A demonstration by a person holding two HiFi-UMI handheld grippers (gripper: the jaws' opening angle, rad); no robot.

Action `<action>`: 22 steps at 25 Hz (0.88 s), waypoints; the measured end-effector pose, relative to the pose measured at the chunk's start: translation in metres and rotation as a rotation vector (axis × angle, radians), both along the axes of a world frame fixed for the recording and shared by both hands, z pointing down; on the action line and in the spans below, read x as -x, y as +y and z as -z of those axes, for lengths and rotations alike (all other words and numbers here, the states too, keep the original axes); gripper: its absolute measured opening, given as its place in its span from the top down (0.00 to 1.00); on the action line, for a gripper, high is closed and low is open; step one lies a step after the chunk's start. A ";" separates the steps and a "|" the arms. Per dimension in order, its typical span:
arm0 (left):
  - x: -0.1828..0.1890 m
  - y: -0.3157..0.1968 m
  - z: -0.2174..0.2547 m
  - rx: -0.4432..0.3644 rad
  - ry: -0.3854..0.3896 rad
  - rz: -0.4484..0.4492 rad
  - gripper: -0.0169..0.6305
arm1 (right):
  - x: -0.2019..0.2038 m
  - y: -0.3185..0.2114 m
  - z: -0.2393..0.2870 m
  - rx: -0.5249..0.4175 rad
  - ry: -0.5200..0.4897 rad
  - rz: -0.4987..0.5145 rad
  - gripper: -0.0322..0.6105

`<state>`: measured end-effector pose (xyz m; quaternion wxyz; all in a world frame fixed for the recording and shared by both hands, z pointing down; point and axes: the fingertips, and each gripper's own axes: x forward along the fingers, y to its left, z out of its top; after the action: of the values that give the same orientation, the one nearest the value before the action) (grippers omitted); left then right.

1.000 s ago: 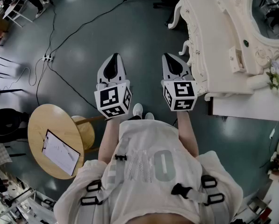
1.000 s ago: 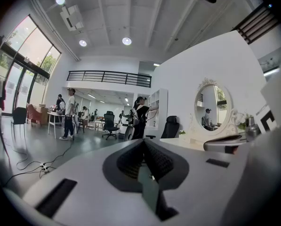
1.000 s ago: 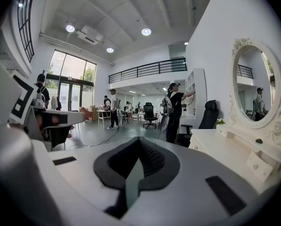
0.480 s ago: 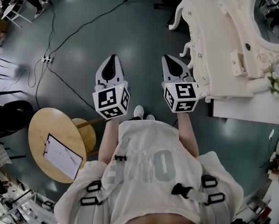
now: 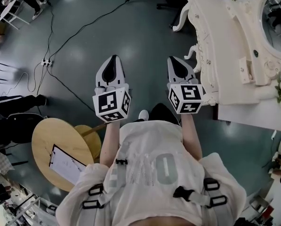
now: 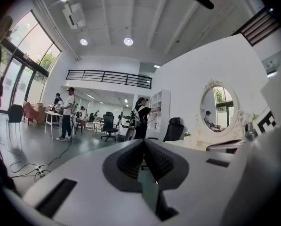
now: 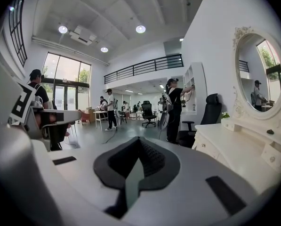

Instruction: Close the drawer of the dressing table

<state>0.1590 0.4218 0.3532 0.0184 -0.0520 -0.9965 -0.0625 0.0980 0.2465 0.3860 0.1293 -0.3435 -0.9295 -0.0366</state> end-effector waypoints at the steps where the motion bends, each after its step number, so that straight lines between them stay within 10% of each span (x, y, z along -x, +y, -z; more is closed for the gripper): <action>1: 0.004 0.005 -0.001 -0.001 -0.001 0.004 0.94 | 0.005 0.003 -0.001 -0.003 -0.003 -0.004 0.94; 22: 0.174 0.052 -0.016 -0.028 0.020 0.065 0.94 | 0.198 0.057 -0.010 0.024 0.014 0.063 0.94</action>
<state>-0.0145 0.4742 0.3687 0.0271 -0.0847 -0.9931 -0.0767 -0.1001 0.3032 0.3964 0.1304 -0.3745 -0.9176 -0.0270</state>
